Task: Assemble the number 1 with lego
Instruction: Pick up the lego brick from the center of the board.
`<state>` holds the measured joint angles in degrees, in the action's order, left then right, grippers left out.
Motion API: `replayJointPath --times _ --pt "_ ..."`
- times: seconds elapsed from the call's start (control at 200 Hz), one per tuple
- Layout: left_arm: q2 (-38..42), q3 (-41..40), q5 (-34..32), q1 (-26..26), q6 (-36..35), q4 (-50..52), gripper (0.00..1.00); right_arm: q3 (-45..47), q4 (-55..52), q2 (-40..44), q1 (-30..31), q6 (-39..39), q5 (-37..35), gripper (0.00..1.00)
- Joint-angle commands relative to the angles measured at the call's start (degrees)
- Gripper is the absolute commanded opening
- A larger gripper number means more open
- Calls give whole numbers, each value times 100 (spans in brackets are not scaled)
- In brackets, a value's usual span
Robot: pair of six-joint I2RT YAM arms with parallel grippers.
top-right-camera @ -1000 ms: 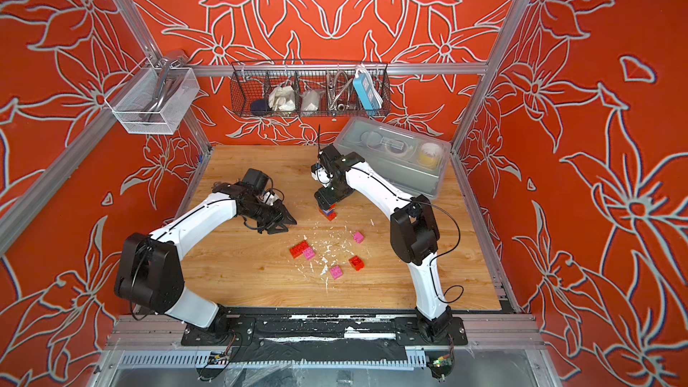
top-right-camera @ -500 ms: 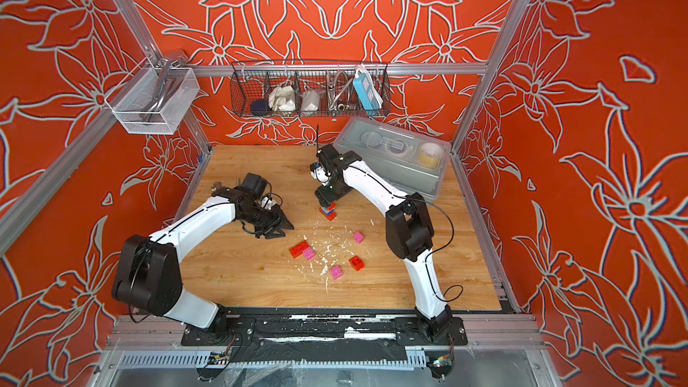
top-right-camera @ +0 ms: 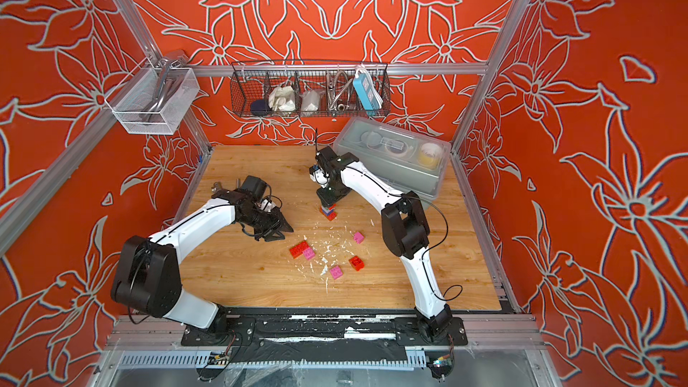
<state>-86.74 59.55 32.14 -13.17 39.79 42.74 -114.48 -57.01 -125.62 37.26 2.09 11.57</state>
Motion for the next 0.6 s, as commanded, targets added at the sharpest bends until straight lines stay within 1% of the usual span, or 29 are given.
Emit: replayJointPath --times 0.0,0.1,0.17,0.43,0.596 --pt "106 -107 -32 25 -78 -15 38 -55 -141 -145 -17 -1 81 37" --pt "96 -194 -24 25 -77 -76 38 1 -178 -179 -17 19 56 31" --pt "92 -270 -32 26 -85 -129 38 117 -163 -173 -11 11 -3 29" --pt "175 -690 -32 34 -42 -369 38 725 -74 -141 -1 -105 -115 27" --pt "233 -831 -32 59 -55 -424 38 732 -219 -277 44 -86 -319 26"
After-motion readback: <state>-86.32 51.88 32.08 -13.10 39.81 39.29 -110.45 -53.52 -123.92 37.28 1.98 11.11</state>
